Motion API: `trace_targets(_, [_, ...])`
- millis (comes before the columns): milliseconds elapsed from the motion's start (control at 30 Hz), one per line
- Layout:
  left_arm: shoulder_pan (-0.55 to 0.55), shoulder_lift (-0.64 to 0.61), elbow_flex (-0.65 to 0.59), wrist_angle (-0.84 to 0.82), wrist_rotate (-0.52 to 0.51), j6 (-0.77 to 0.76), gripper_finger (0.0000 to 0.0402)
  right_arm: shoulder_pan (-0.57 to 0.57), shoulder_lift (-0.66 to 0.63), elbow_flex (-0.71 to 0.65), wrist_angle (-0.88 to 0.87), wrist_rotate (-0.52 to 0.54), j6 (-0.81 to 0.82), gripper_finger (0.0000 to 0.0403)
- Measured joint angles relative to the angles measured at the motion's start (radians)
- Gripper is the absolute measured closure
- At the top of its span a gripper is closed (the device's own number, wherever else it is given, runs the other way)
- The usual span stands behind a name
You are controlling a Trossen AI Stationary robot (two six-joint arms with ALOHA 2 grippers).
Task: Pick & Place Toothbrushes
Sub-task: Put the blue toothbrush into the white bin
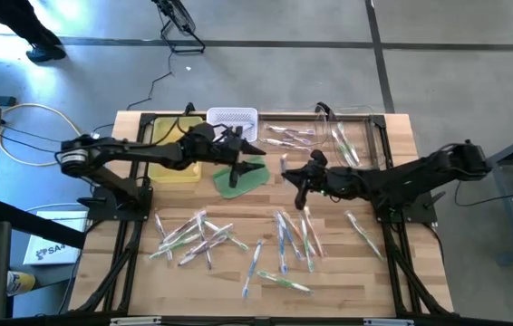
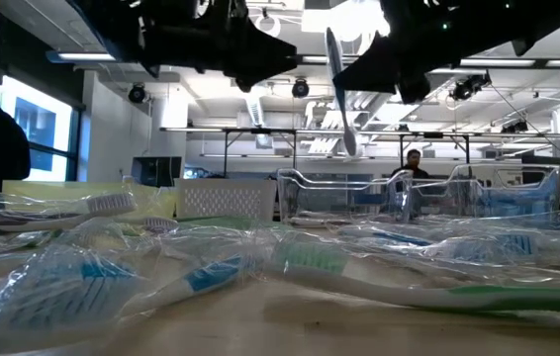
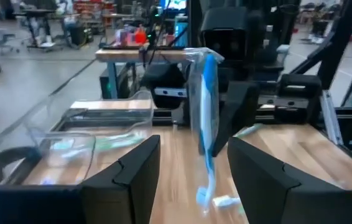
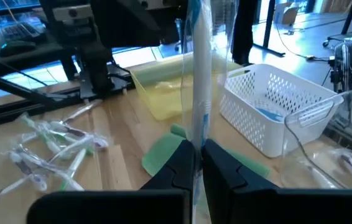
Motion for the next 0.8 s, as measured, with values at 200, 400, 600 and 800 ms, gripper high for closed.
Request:
trace_targets(200, [-0.016, 0.065, 0.000, 0.093, 0.054, 0.077, 0.0217, -0.003, 0.016, 0.000, 0.045, 0.012, -0.018, 0.0395])
trace_targets(400, [-0.053, 0.122, 0.039, 0.147, 0.056, 0.080, 0.0217, -0.003, 0.042, 0.000, 0.113, 0.012, -0.059, 0.0395])
trace_targets(600, [-0.053, 0.139, 0.079, 0.128, 0.014, 0.033, 0.0217, 0.009, 0.049, -0.001, 0.129, 0.012, -0.079, 0.0395])
trace_targets(800, [-0.062, 0.139, 0.083, 0.129, 0.012, 0.021, 0.0217, 0.018, 0.059, -0.001, 0.167, 0.007, -0.105, 0.0395])
